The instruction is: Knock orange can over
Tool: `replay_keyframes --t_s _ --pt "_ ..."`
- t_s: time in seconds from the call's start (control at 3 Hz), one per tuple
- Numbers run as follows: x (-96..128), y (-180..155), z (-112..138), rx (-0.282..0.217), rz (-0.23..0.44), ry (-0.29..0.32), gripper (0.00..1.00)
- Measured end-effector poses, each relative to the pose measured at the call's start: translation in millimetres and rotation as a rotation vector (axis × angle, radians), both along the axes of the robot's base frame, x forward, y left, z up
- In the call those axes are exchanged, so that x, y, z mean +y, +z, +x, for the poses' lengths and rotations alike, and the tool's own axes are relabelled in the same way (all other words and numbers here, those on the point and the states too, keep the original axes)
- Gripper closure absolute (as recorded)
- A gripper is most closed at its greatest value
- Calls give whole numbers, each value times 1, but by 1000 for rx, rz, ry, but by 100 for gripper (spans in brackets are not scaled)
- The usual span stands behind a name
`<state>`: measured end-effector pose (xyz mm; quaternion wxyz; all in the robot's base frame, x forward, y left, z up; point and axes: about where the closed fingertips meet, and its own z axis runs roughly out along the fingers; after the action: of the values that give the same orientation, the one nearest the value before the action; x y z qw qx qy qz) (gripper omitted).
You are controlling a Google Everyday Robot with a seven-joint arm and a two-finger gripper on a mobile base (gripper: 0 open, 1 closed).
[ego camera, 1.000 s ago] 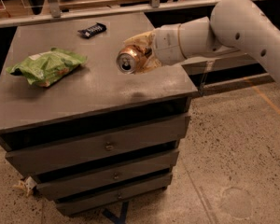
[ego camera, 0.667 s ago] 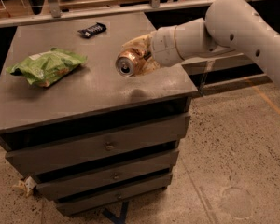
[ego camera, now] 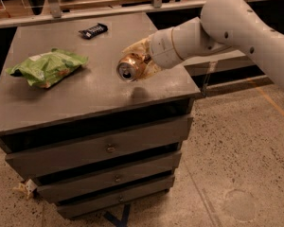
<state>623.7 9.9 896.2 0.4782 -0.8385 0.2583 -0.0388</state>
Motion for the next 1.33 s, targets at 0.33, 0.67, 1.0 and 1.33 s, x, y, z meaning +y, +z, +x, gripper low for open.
replay_keyframes --t_s 0.33,0.67,1.0,1.33 --pt "2 -7 0 9 -38 0 100" --pt "4 -13 2 24 -72 -12 100" --pt "3 -19 7 39 -102 -47 100" --pt "2 -23 12 55 -124 -92 100"
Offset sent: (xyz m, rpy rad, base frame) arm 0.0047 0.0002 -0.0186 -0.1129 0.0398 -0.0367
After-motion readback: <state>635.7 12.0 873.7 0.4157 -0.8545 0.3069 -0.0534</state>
